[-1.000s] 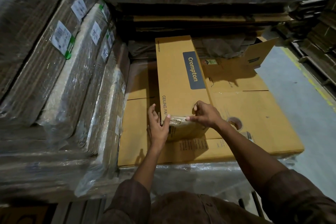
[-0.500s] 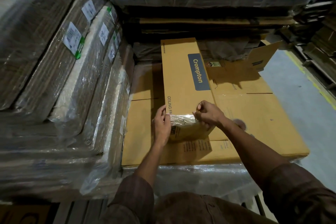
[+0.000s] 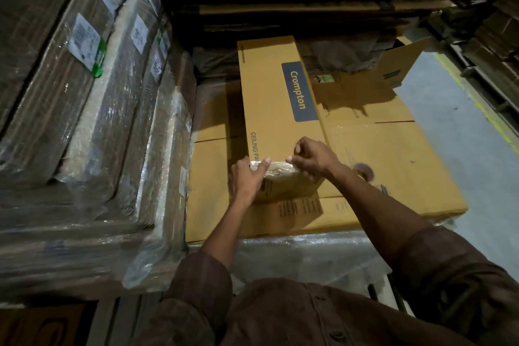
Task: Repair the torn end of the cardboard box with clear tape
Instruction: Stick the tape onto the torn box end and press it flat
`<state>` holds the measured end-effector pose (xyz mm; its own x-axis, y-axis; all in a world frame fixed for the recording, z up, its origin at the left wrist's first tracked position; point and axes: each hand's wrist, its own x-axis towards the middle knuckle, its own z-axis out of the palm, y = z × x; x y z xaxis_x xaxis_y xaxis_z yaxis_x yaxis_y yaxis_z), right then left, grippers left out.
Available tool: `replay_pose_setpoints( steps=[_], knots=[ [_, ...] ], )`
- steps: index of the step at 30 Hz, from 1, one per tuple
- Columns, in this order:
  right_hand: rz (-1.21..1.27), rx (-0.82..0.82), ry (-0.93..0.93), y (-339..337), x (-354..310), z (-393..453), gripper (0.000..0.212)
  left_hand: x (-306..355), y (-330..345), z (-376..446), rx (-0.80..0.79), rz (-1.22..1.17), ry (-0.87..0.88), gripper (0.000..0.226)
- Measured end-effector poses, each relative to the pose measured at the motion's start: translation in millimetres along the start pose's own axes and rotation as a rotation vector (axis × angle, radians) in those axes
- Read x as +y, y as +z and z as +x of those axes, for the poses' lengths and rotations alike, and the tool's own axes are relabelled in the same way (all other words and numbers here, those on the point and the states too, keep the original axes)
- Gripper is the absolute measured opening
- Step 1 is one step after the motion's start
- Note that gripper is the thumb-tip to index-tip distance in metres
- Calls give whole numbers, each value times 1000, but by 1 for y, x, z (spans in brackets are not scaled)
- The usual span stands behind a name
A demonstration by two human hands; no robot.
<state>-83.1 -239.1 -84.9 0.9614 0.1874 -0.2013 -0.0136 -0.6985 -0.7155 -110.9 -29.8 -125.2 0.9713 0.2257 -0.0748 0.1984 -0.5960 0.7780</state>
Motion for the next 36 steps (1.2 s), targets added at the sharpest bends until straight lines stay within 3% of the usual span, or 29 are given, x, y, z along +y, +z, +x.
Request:
replay_pose_setpoints(
  steps=[3, 6, 9, 11, 14, 19, 24, 28, 31, 36],
  knots=[
    [23, 20, 2, 1, 3, -2, 34, -7, 0, 2, 5, 30, 52, 57],
    [-186, 61, 4, 5, -2, -4, 57, -14, 3, 1, 8, 93, 67, 70],
    [-346, 119, -36, 8, -3, -3, 76, -17, 3, 4, -78, 159, 55, 110],
    [-362, 121, -58, 8, -2, -5, 78, -21, 4, 8, -144, 191, 49, 120],
    [-371, 98, -88, 6, -2, -7, 74, -22, 1, 7, -190, 154, 61, 111],
    [-406, 44, -139, 7, 6, -5, 67, -20, -5, 2, -241, 29, 119, 71],
    [-419, 0, -182, 6, 14, -8, 59, -24, -10, 1, -312, -19, 92, 80],
    [-430, 0, -175, 6, 12, -9, 67, -23, -16, -2, -368, -66, 74, 80],
    [-474, 32, -175, 10, 10, -6, 70, -27, -13, 0, -345, -54, 59, 97],
    [-510, 2, -188, 8, 9, -7, 52, -20, -8, -5, -267, -76, 70, 79]
  ],
)
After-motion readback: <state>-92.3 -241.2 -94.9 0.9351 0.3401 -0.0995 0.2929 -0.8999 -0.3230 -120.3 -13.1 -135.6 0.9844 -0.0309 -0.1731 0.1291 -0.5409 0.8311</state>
